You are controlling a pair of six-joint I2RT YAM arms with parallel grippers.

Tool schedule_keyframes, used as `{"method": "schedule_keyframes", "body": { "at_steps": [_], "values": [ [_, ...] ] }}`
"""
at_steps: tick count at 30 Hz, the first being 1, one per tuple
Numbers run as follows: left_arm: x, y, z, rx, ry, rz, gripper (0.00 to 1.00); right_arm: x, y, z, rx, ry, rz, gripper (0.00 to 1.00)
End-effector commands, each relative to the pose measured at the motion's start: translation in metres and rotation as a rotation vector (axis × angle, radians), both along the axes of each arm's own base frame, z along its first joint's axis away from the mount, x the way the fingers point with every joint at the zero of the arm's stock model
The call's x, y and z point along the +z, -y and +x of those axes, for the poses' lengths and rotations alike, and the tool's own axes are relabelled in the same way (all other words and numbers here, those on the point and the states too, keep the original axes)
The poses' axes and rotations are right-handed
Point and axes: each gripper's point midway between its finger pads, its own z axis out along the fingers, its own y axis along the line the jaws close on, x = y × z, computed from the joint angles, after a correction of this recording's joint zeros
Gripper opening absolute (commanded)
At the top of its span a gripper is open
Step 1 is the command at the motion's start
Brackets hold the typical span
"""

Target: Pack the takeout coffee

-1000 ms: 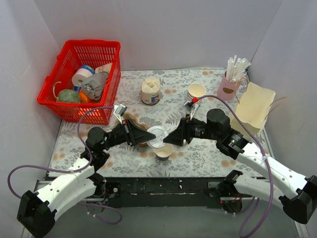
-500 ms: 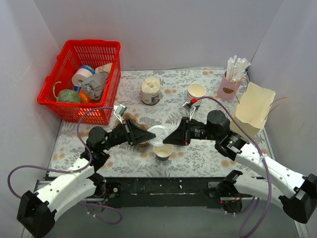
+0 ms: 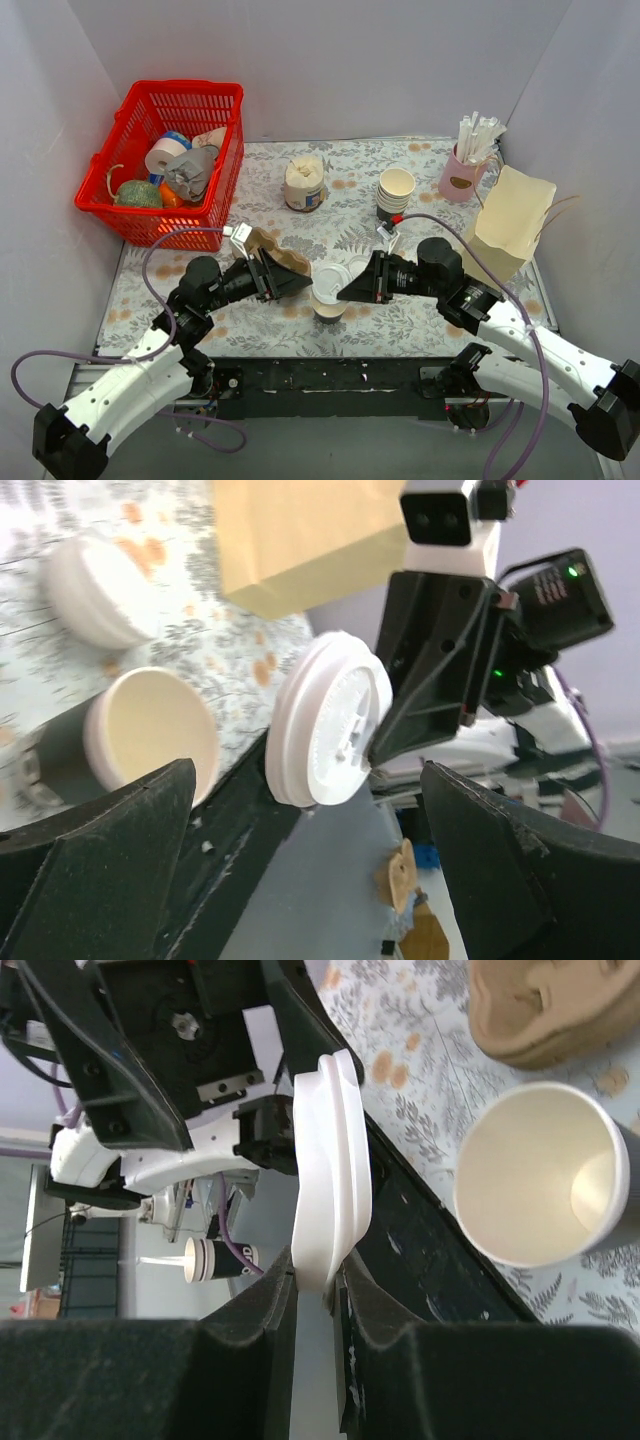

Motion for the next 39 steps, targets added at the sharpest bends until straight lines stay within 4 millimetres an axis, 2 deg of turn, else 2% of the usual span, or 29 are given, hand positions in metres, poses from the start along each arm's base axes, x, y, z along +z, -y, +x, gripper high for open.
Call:
{"method": "schedule_keyframes", "body": {
  "at_steps": [1,2,5,10,12,23,29,31,34,36,39],
  "values": [
    [-0.039,-0.021,0.01,0.141,-0.082,0.176,0.98,-0.015,-0.001,-0.005,0.006,-0.098,0.011,0.14],
    [-0.042,-0.023,0.012,0.158,-0.094,0.188,0.98,-0.024,-0.001,-0.007,0.008,-0.117,0.004,0.15],
    [-0.053,-0.024,0.012,0.16,-0.129,0.216,0.98,-0.03,-0.004,-0.006,0.017,-0.15,0.009,0.15],
    [-0.068,-0.019,0.013,0.136,-0.185,0.254,0.98,-0.053,-0.001,0.002,-0.028,-0.197,-0.028,0.15],
    [-0.069,-0.017,0.014,0.127,-0.196,0.256,0.98,-0.06,0.002,0.005,-0.045,-0.211,-0.037,0.14],
    [-0.079,-0.008,0.019,0.111,-0.243,0.275,0.98,-0.074,0.013,0.021,-0.118,-0.231,-0.053,0.18],
    [-0.072,0.001,0.019,0.096,-0.228,0.276,0.98,-0.081,0.016,0.024,-0.121,-0.238,-0.09,0.23],
    [-0.077,0.004,0.021,0.099,-0.237,0.293,0.98,-0.082,0.017,0.025,-0.124,-0.236,-0.102,0.23],
    [-0.082,0.01,0.02,0.088,-0.249,0.321,0.98,-0.081,0.018,0.026,-0.121,-0.232,-0.107,0.27],
    [-0.082,0.016,0.02,0.087,-0.242,0.332,0.98,-0.082,0.018,0.026,-0.118,-0.243,-0.115,0.34],
    [-0.087,0.021,0.017,0.087,-0.248,0.36,0.98,-0.082,0.018,0.025,-0.11,-0.249,-0.115,0.34]
  ]
}}
